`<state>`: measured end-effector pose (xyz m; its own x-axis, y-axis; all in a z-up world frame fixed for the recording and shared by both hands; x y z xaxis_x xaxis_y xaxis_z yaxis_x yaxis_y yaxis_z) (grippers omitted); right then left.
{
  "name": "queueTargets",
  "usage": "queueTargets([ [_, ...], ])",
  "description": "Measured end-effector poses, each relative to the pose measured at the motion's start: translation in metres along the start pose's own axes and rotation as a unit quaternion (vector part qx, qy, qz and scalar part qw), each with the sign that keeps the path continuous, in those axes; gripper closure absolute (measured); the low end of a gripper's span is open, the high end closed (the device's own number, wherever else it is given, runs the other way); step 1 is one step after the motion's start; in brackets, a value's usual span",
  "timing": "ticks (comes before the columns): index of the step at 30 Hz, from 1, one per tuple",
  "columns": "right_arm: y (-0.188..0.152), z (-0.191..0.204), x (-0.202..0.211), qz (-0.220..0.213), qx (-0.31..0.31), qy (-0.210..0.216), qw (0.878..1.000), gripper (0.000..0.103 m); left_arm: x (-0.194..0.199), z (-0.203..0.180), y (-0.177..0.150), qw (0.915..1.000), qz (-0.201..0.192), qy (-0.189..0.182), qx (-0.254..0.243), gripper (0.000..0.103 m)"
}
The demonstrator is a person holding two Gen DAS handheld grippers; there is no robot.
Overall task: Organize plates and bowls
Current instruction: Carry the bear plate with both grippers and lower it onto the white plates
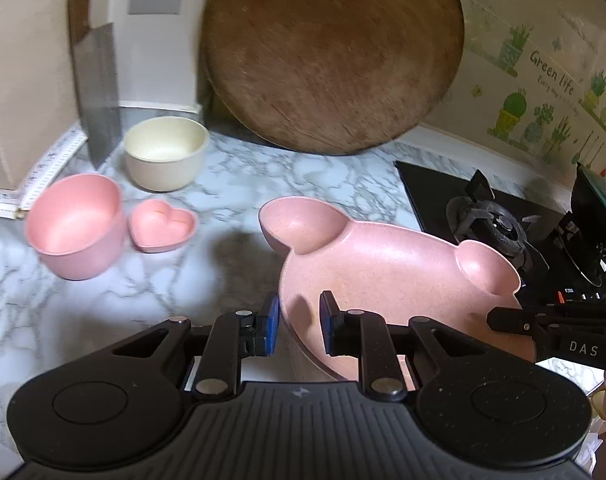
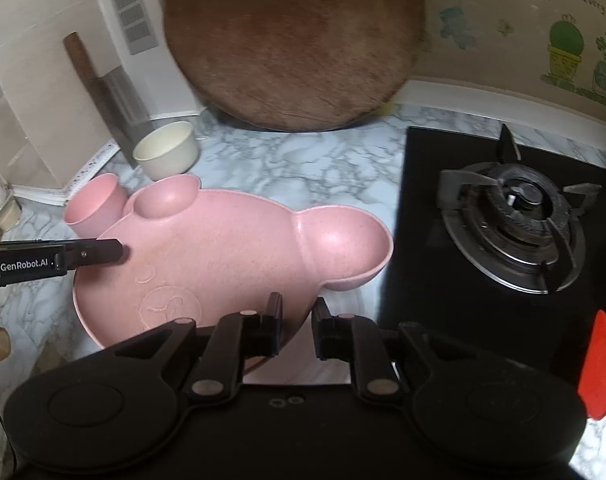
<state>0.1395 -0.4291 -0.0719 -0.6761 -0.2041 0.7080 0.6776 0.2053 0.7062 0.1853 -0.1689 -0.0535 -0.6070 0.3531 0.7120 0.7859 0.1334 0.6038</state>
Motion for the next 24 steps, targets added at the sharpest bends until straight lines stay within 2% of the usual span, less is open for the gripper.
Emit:
queueTargets([
  [10, -0.007, -0.03, -0.016, 0.007, -0.008, 0.01, 1.0, 0.087, -0.028, -0.023, -0.009, 0.9999, 0.008, 0.011, -0.003, 0.083],
  [24, -0.011, -0.033, -0.041, 0.019, 0.007, 0.013, 1.0, 0.087, -0.049, -0.018, -0.015, 0.9993, 0.019, 0.032, 0.007, 0.083],
])
Point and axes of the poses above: each gripper's, at about its wrist camera, not at the fingertips, and x roughly against the way its jaws point, z to its left, y to its top, the point moved 3 cm from there along -x, roughly the way its jaws point, and after that the axes turned 12 degrees about x, right-handed, at the moved point
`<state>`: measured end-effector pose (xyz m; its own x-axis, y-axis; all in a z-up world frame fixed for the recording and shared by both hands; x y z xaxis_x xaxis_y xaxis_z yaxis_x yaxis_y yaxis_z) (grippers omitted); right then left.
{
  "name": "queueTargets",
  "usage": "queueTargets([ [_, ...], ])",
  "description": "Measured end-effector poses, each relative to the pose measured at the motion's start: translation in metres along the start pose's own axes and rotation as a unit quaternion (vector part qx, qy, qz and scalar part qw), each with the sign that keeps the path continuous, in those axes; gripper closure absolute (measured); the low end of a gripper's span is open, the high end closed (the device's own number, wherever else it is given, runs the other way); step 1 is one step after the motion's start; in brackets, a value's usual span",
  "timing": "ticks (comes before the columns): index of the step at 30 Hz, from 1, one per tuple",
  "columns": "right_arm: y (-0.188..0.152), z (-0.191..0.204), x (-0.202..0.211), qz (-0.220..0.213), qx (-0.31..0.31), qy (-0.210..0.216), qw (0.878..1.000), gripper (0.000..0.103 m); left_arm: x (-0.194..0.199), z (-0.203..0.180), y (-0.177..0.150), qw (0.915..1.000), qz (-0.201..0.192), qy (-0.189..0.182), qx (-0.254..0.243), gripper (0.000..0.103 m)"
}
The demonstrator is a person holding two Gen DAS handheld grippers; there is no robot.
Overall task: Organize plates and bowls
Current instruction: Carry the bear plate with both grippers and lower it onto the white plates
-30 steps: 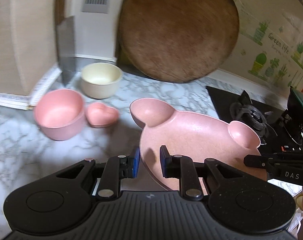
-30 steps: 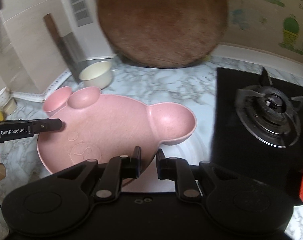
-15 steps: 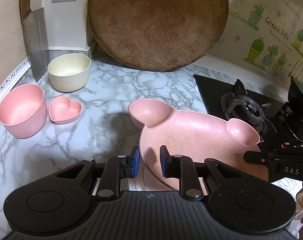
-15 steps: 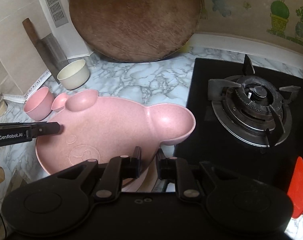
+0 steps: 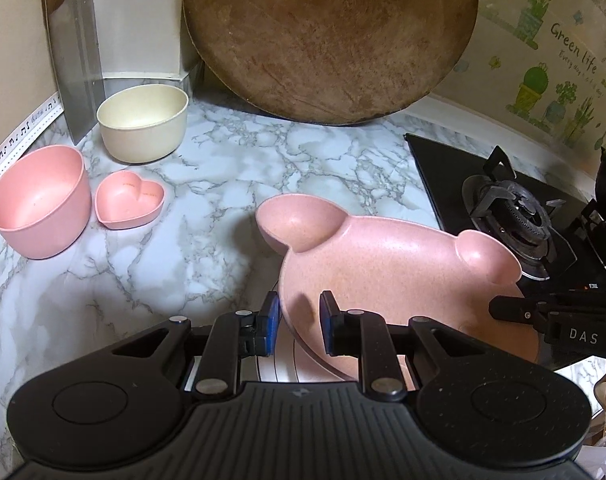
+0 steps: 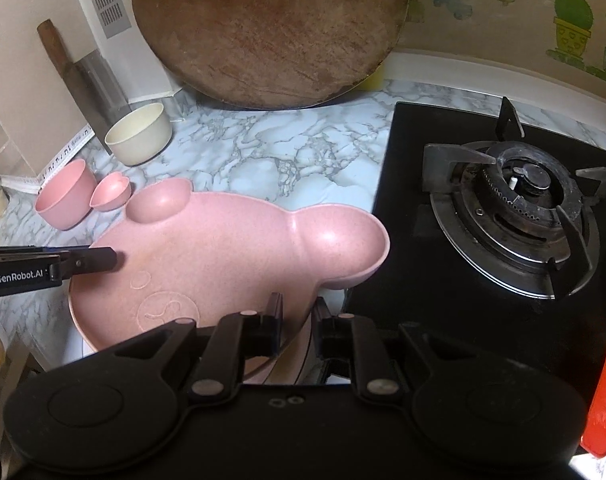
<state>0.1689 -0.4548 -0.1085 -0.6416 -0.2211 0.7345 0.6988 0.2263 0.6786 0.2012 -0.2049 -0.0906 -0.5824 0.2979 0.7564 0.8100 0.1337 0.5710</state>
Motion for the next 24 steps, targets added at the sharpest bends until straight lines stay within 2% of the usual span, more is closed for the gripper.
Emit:
queueTargets([
  [18, -0.011, 0.006, -0.013, 0.021, 0.028, -0.018, 0.999, 0.085, -0.008, 0.002, -0.016, 0.9995, 0.024, 0.012, -0.019, 0.083],
  [24, -0.008, 0.009, -0.004, 0.011, 0.033, -0.03, 0.999, 0.078, -0.01, 0.005, -0.017, 0.9993, 0.025, 0.014, -0.026, 0.083],
])
Point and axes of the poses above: each gripper's, at about its wrist camera, not at the fingertips, and x roughly against the way its jaws point, z to its left, y to its top, the point moved 3 cm from there along -x, roughly the way its jaws point, and after that the axes turned 12 degrees about x, right-handed, at the moved point
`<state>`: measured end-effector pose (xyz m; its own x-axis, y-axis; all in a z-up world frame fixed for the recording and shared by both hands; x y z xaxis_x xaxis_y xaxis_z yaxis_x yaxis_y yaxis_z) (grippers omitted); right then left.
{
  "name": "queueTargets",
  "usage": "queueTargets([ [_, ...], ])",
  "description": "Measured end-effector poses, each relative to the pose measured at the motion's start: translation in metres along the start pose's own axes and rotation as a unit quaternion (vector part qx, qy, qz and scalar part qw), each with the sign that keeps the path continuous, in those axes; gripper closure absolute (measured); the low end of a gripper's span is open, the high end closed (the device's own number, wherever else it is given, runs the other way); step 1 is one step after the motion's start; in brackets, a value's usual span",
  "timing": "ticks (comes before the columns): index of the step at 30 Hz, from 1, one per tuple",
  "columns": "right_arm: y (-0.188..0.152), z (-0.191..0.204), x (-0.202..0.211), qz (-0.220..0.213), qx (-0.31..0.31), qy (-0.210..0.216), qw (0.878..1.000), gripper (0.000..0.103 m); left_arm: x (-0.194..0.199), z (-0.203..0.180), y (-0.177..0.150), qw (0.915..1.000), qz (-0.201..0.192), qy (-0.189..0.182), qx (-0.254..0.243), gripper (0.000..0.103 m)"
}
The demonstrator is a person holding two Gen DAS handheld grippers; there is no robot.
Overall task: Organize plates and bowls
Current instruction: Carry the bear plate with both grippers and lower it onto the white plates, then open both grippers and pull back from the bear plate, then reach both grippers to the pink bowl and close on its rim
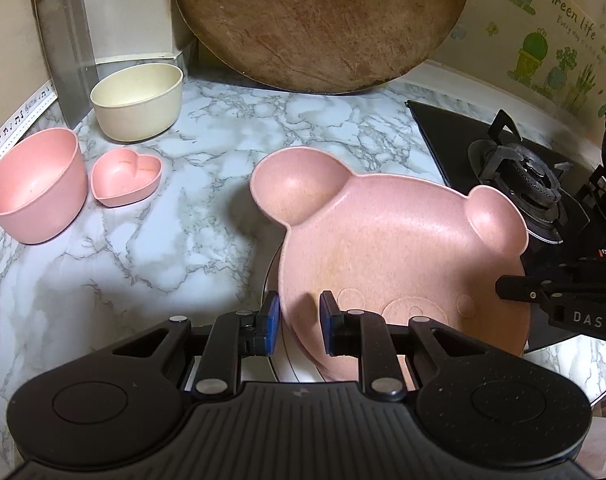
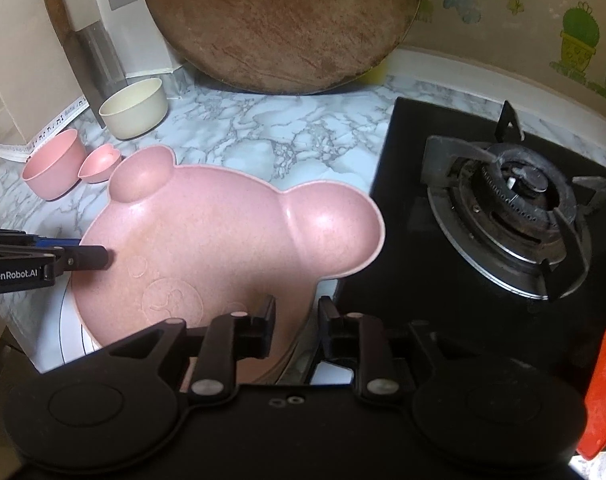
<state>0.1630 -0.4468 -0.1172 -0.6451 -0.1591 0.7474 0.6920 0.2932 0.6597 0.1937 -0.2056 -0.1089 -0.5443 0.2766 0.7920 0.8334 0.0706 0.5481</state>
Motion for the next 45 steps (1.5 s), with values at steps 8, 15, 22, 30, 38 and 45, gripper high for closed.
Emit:
queueTargets([
  [8, -0.001, -0.002, 0.017, -0.011, -0.016, -0.008, 1.0, 0.069, 0.003, 0.003, 0.002, 0.9999, 0.004, -0.011, 0.0, 0.082],
  [15, 0.0, 0.011, 0.031, -0.02, -0.022, -0.009, 1.0, 0.065, 0.012, 0.005, 0.002, 0.9998, -0.005, -0.014, -0.014, 0.066],
  [22, 0.006, 0.037, 0.051, -0.04, -0.025, 0.0, 0.999, 0.051, 0.035, 0.009, -0.001, 0.9986, -0.033, -0.026, -0.033, 0.054],
  [30, 0.019, 0.081, 0.071, -0.079, -0.001, -0.003, 0.997, 0.029, 0.073, 0.017, -0.004, 0.9957, -0.069, -0.046, -0.042, 0.05],
  [38, 0.04, 0.13, 0.081, -0.123, 0.012, 0.004, 0.992, 0.005, 0.117, 0.051, -0.003, 0.9917, -0.115, -0.045, -0.034, 0.031],
  [45, 0.062, 0.177, 0.082, -0.159, 0.041, 0.002, 0.986, 0.0, 0.148, 0.091, -0.002, 0.9874, -0.157, -0.016, -0.018, 0.025],
])
Point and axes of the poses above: each gripper's, at about its wrist camera, not at the fingertips, and x roughly against the way its jaws point, z to its left, y to its top, the point moved 3 cm from there along -x, roughly the way its jaws point, and after that the axes turned 12 degrees about x, right-handed, at the moved point
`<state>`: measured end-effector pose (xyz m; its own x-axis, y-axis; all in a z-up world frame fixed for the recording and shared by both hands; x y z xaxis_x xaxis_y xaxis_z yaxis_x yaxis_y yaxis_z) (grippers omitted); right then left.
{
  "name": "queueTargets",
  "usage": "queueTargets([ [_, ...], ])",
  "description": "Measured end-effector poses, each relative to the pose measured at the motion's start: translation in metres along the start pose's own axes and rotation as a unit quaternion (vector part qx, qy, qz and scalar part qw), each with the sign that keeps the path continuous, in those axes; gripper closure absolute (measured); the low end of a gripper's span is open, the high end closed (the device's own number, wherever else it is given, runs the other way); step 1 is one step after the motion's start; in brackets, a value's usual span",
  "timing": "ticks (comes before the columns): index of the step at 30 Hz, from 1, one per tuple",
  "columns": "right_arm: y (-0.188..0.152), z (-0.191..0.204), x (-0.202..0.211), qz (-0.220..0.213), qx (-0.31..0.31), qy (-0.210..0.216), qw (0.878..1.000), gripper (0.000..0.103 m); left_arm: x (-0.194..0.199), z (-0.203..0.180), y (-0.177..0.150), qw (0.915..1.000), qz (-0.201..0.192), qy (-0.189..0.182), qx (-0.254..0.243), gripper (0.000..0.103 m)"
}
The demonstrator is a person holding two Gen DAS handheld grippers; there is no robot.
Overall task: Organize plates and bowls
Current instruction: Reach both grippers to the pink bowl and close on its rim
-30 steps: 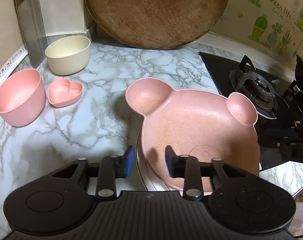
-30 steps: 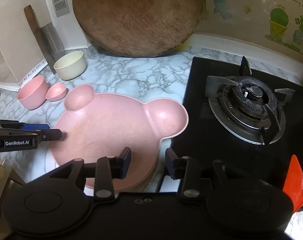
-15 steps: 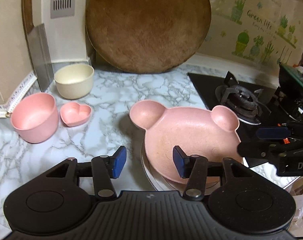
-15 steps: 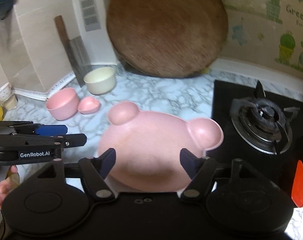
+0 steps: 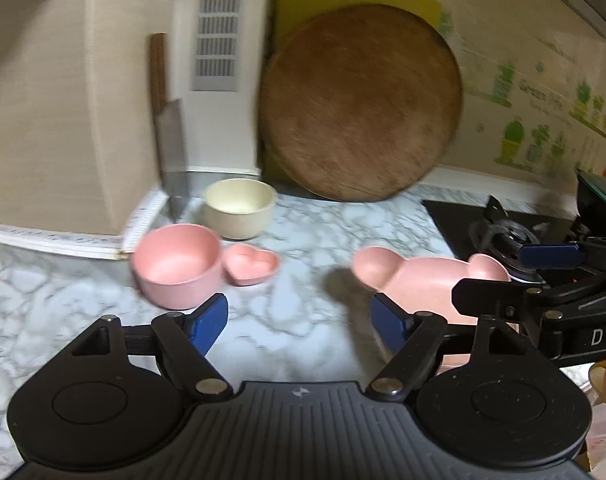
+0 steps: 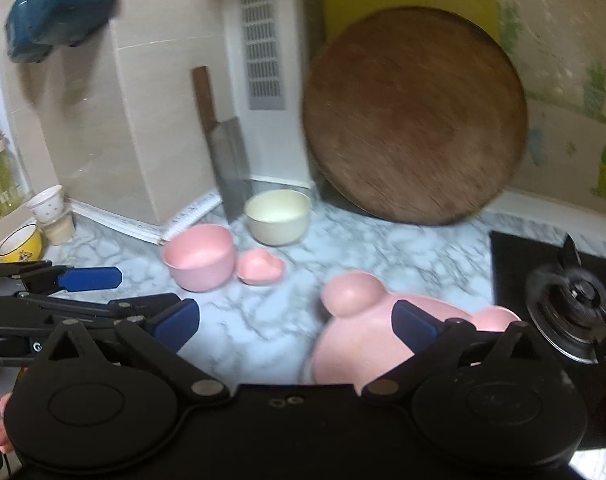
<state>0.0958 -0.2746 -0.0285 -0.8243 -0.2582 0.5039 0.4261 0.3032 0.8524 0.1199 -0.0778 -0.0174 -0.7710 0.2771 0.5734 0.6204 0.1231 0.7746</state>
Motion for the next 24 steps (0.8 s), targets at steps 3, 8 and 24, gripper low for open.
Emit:
queueTargets([
  [3, 0.01, 0.017, -0.006, -0.005, 0.009, 0.001, 1.0, 0.0, 0.007, 0.018, 0.003, 0.9998, -0.008, 0.015, 0.012, 0.025],
  [8, 0.029, 0.036, -0.023, -0.014, 0.024, 0.017, 0.999, 0.0, 0.01, 0.047, 0.011, 0.9983, -0.009, 0.042, 0.039, 0.025],
  [24, 0.074, 0.044, -0.159, 0.054, 0.049, 0.06, 0.995, 0.003, -0.066, 0.125, 0.049, 0.9846, 0.009, 0.134, 0.112, 0.025],
])
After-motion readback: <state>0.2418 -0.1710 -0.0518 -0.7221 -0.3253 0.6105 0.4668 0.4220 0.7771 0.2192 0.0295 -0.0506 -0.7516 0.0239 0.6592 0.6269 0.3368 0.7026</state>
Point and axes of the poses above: each gripper's, at about its wrist camera, not at the fingertips, and x roughly against the way its jaws point, z to its left, y to its top, the point moved 3 cm from there along -x, roughly the way its jaws point, and after that the axes turned 12 degrees about x, right-handed, at the moved point
